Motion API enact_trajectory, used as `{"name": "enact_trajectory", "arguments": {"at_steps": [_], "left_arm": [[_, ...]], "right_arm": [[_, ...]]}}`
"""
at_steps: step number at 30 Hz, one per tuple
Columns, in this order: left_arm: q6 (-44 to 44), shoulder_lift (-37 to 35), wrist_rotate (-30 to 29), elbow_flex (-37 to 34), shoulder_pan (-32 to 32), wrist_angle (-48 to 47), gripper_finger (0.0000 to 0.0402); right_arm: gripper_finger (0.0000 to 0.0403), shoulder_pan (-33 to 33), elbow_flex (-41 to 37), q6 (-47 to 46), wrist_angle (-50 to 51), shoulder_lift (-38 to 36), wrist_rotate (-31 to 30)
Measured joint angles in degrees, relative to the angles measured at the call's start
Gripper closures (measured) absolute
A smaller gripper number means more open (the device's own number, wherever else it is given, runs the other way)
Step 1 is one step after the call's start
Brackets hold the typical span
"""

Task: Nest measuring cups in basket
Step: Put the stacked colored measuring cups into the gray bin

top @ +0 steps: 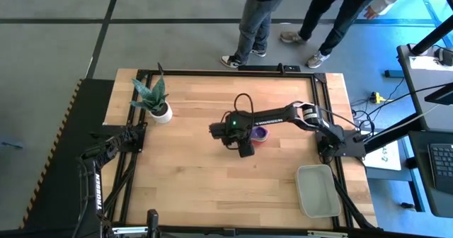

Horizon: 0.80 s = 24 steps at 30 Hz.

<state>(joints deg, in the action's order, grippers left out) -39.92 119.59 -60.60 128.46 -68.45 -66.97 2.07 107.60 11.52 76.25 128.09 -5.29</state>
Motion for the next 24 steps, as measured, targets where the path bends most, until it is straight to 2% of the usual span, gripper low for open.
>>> {"name": "enact_trajectory", "arguments": {"at_steps": [5, 9, 16, 24], "left_arm": [[0.0, 0.0, 0.0, 0.0, 0.0, -0.5, 0.0325], [0.0, 0.0, -0.1, -0.5, 0.0, -0.2, 0.0325], [-2.9, 0.0, 0.3, -3.7, 0.0, 0.1, 0.0325], [-4.5, 0.0, 1.1, -4.3, 0.0, 0.4, 0.0325]], "right_arm": [[0.0269, 0.6, 4.4, -1.0, 5.3, -0.1, -0.6], [0.0269, 0.9, 5.8, -1.7, 5.9, -0.1, -0.2], [0.0269, 0.5, 2.5, -2.3, 1.3, 0.0, 2.5], [0.0269, 0.6, -1.0, -2.6, -3.3, -0.1, 4.4]]}}
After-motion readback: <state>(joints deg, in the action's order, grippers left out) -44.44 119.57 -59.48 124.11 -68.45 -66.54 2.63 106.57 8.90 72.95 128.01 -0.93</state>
